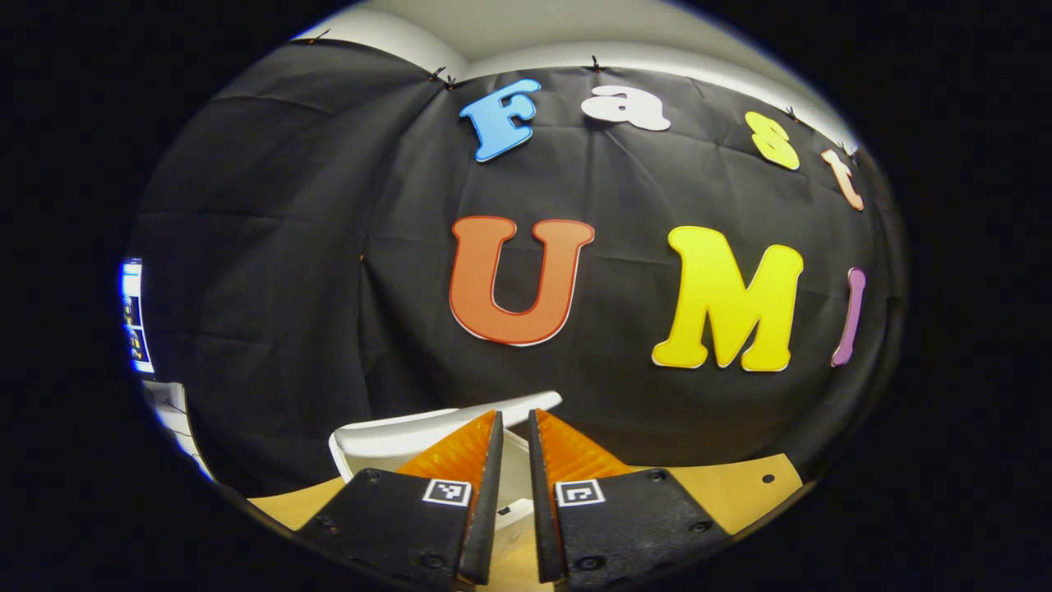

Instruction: Press the lid of the desktop garbage bin to open it, pick up the crumpled paper on the desktop and throw it into the bin, then pick up the pop can on the desktop and drop it into the bin, and finally close the garbage bin lid.

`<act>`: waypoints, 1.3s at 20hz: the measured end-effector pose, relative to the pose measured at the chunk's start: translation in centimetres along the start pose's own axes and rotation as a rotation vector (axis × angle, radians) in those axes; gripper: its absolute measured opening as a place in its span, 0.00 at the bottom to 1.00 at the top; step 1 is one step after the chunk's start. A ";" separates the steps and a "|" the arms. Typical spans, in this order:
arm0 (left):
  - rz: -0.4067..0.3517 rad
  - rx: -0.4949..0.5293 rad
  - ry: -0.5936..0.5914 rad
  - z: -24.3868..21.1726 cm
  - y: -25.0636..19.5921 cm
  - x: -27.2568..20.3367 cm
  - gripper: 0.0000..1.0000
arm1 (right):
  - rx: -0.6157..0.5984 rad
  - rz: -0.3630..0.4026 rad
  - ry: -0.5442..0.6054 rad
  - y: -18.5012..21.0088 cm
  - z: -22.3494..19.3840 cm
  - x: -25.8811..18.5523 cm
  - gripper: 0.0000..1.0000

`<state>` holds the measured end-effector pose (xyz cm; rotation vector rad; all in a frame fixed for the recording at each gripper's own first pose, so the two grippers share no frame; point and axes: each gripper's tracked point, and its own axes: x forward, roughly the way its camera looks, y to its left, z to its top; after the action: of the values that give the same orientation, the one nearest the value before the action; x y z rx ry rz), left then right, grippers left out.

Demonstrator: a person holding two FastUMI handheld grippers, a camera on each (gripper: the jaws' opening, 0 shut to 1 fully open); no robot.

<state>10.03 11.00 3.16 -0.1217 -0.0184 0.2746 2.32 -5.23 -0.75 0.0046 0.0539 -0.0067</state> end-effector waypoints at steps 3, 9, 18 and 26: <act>-0.059 0.045 -0.002 0.2 -1.7 -0.9 0.41 | 0.003 -0.003 -0.011 -0.3 0.0 -0.2 0.95; -0.189 0.096 -0.020 -0.8 -4.2 -4.7 0.86 | 0.009 -0.014 0.012 -1.2 -1.7 -0.7 0.95; -0.332 0.128 0.058 -5.7 -8.1 -11.7 1.00 | -0.013 0.027 0.134 -2.1 -8.0 -1.0 0.95; -0.296 0.160 0.145 -8.2 -7.7 -14.6 1.00 | -0.025 0.120 0.359 -1.7 -19.1 0.9 0.95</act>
<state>-1.69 -1.25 -4.06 0.0209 0.1283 -0.0296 2.20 -6.82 -19.87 -0.0156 0.4130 0.1149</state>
